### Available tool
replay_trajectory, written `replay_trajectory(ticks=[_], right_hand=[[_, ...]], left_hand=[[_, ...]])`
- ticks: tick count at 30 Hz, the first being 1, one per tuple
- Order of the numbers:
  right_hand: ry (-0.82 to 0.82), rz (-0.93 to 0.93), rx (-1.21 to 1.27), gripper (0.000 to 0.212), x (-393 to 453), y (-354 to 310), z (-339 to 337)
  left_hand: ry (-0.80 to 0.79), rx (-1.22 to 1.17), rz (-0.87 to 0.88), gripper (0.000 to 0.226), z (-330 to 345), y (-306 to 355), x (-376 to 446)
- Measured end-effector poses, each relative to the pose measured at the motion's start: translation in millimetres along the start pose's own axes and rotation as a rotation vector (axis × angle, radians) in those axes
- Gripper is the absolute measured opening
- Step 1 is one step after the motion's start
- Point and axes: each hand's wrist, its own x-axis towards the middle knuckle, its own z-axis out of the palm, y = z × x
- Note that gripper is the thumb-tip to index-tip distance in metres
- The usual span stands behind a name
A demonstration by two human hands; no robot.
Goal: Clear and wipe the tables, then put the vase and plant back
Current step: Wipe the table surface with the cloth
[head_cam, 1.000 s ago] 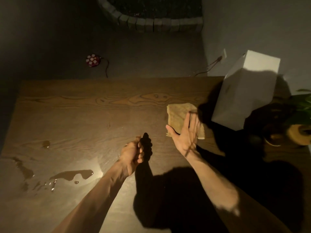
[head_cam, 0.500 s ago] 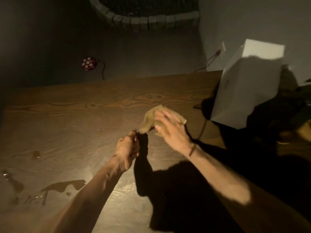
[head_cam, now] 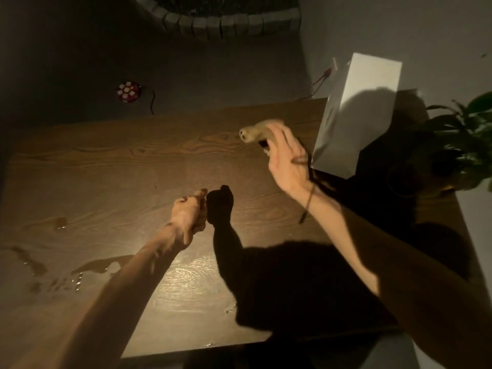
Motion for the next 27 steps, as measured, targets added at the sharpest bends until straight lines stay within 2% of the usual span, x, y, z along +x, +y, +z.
replay_trajectory(ticks=[2,4,6,10,15,17,20,24,27], right_hand=[[-0.055,0.025,-0.094,0.041,32,22,7],[-0.268,0.133,-0.164,0.041,45,43,26],[-0.375,0.157,-0.232,0.039,30,48,42],[-0.451,-0.061,-0.213,0.041,-48,20,48],[-0.523,-0.140,-0.191,0.040,-148,-12,42],[-0.548,-0.156,-0.181,0.040,-178,-21,39],[-0.624,-0.127,-0.158,0.040,-214,-30,36],[-0.713,-0.114,-0.081,0.041,-253,-41,35],[-0.770,0.038,0.052,0.038,-249,-52,14]], left_hand=[[-0.003,0.004,-0.008,0.047,3,-6,0],[-0.011,0.014,-0.005,0.047,6,-11,-1],[-0.011,0.012,-0.014,0.047,4,-20,-3],[0.040,0.105,-0.046,0.045,-9,-50,-13],[0.092,0.438,-0.104,0.033,-22,-99,-37],[0.032,0.502,-0.072,0.037,-24,-117,-52],[-0.028,0.614,-0.052,0.042,-23,-135,-71],[-0.053,0.694,-0.036,0.037,-20,-142,-90],[-0.107,0.677,0.045,0.036,-10,-130,-102]])
